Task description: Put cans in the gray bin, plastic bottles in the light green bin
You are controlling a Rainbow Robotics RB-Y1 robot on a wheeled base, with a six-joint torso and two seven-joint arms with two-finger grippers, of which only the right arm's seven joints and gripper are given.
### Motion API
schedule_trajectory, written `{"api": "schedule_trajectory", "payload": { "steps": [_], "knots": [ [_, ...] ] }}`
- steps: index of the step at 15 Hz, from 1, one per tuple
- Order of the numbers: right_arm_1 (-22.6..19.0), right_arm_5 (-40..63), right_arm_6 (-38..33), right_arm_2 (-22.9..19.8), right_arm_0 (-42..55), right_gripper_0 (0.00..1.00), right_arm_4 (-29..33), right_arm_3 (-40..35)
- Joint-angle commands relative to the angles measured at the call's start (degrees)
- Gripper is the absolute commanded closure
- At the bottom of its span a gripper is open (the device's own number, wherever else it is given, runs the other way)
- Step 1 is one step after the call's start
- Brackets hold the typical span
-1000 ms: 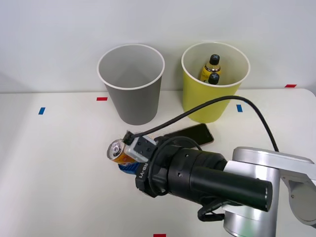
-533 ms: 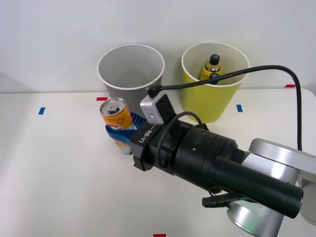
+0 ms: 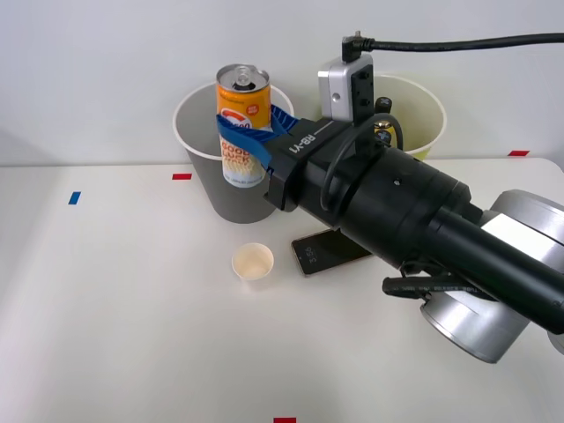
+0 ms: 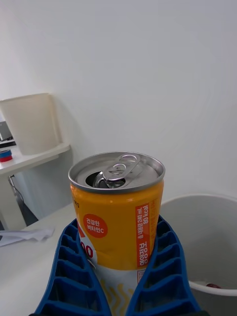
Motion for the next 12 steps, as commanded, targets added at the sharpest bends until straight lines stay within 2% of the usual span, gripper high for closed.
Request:
{"api": "schedule_trajectory", "payload": {
  "steps": [1,4,7,12],
  "knots": [
    [4.12,-0.04,0.44,-2.34,-2.81,1.0,2.01,5.75],
    [7.29,-0.04,0.52,-2.78,-7.91,1.0,4.12,13.66],
    [12.56,-0.04,0.7,-2.78,-12.57,1.0,7.37,22.8],
    [18.19,-0.04,1.84,-1.99,-18.81,1.0,8.25,34.84]
  ]
}}
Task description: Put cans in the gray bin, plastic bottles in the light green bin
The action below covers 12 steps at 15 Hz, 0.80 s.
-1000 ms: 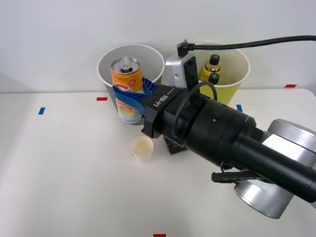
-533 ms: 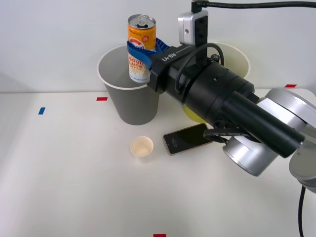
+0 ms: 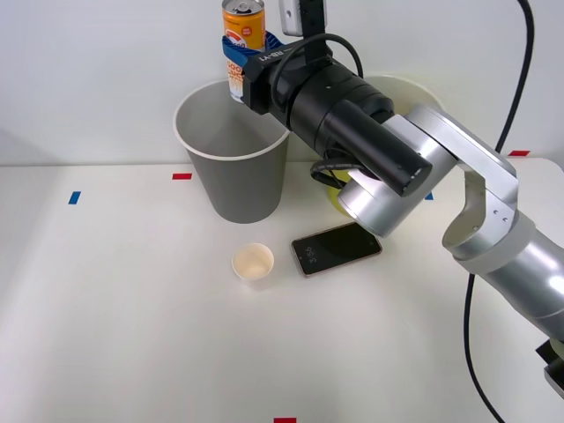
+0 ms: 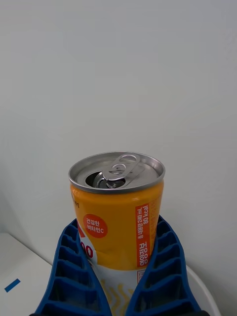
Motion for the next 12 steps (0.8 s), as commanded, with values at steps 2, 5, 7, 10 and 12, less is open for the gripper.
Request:
{"api": "schedule_trajectory", "payload": {
  "steps": [2,5,7,10,12],
  "knots": [
    [3.54,0.01,0.53,2.12,-3.98,1.0,0.55,7.55],
    [4.77,0.1,-0.17,4.14,-6.27,1.0,1.78,10.72],
    [4.85,0.1,-0.35,4.49,-6.71,0.88,2.13,11.51],
    [4.94,0.01,-0.35,4.66,-7.15,0.0,2.48,11.6],
    [4.5,-0.43,-0.52,5.1,-7.32,0.0,3.8,11.51]
  ]
}}
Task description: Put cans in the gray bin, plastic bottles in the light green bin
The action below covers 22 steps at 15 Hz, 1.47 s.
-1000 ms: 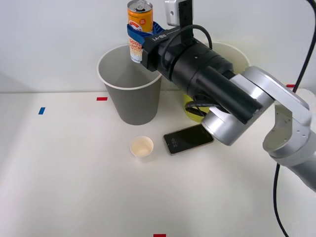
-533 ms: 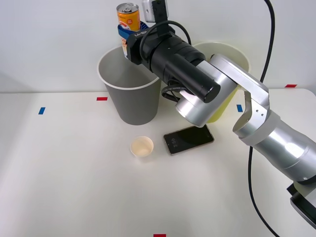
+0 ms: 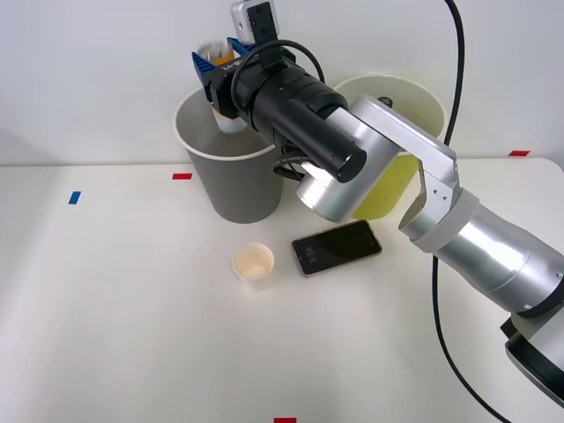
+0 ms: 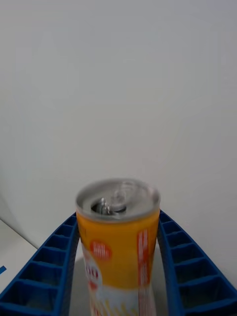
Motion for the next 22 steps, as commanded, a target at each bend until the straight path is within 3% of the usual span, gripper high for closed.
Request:
{"api": "schedule_trajectory", "payload": {
  "steps": [1,3,7,9,12,15,17,22],
  "knots": [
    [-1.39,-2.22,-0.2,0.58,-0.11,0.0,1.36,-0.05],
    [-4.72,-5.64,-0.73,1.72,-0.11,0.0,1.36,-1.1],
    [-19.14,-5.99,-1.87,4.0,5.16,0.0,1.18,-16.13],
    [-28.28,-5.99,-2.84,1.19,14.22,0.0,0.74,-28.09],
    [-35.75,-5.91,-3.81,-8.3,30.83,0.0,0.83,-41.89],
    [-35.4,-5.91,-4.68,-19.2,51.66,0.0,0.83,-52.43],
    [-33.55,-6.08,-5.39,-21.75,59.92,0.0,1.09,-54.54],
    [-26.26,-18.56,-6.97,-30.27,78.46,0.0,0.65,-54.1]
  ]
}}
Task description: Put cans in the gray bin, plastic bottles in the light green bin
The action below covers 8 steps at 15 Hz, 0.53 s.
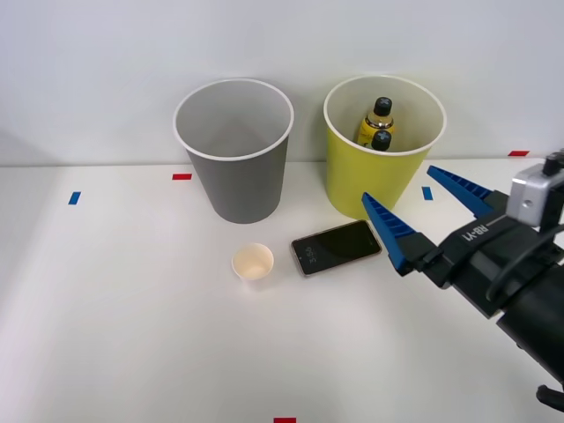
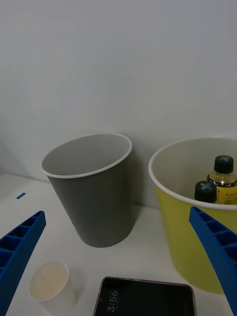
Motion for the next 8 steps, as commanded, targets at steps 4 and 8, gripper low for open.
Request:
{"api": "schedule_trajectory", "payload": {
  "steps": [4,8],
  "knots": [
    [11.88,-24.7,-0.12,-5.57,12.07,0.0,0.06,12.35],
    [20.76,-28.92,0.94,-3.99,12.51,0.0,0.67,22.54]
  ]
}}
